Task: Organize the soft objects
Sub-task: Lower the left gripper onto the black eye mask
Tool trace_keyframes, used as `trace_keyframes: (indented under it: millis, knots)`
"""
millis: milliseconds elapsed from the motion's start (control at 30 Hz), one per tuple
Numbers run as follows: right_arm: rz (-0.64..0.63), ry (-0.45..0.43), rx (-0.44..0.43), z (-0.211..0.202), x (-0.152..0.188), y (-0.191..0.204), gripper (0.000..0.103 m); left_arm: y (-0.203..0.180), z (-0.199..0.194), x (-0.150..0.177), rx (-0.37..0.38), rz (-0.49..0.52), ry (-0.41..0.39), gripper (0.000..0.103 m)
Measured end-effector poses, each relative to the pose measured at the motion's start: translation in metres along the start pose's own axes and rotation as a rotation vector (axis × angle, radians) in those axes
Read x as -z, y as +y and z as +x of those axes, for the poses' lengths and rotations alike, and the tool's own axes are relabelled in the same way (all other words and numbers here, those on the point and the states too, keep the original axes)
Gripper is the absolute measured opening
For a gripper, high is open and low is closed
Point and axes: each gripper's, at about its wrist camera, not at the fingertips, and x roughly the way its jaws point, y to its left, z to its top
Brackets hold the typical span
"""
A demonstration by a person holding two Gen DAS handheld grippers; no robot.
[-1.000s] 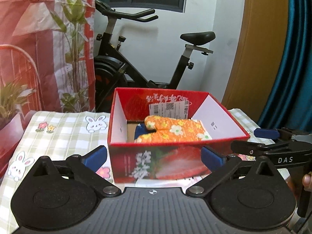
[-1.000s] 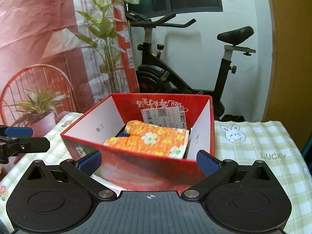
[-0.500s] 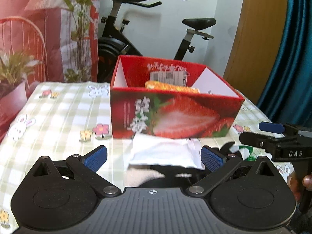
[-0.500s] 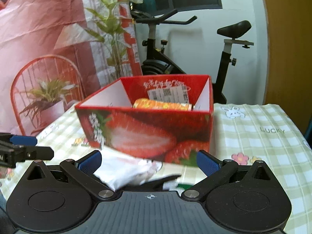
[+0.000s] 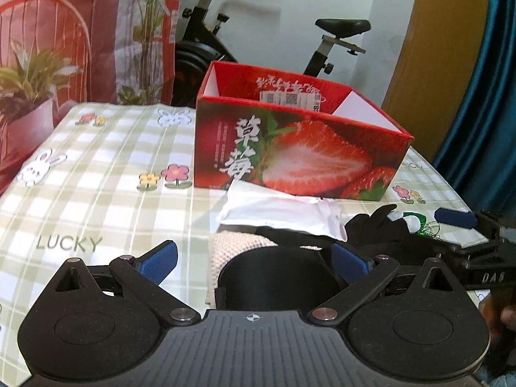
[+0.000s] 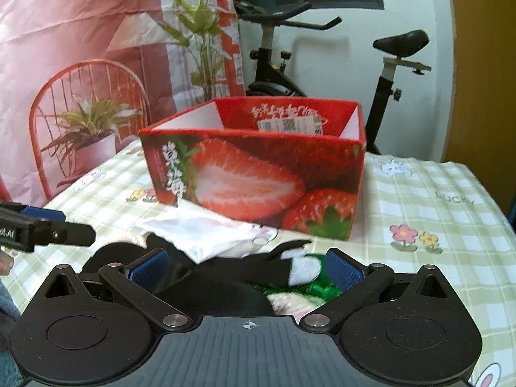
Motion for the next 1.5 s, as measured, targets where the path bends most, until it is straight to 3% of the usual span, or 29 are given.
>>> trace_keyframes:
  millis: [367, 533, 700, 1000, 1500]
  knots:
    - [-0.001, 0.025, 0.021, 0.003, 0.006, -0.001, 0.103, 0.007, 0.007, 0.006, 0.006, -0.048, 0.018, 0.097]
    - [-0.002, 0.027, 0.001, 0.004, 0.007, -0.001, 0.102, 0.007, 0.01, 0.009, 0.037, -0.058, 0.034, 0.087]
    - [-0.017, 0.019, -0.031, -0.004, 0.007, 0.005, 0.091, 0.006, 0.011, 0.01, 0.052, -0.054, 0.04, 0.075]
    - [-0.013, 0.065, -0.051, -0.011, 0.015, 0.01, 0.085, 0.007, 0.015, 0.012, 0.045, -0.06, 0.072, 0.074]
    - [0.092, 0.191, -0.061, 0.004, 0.028, -0.004, 0.086, 0.009, 0.025, 0.02, 0.059, -0.084, 0.145, 0.074]
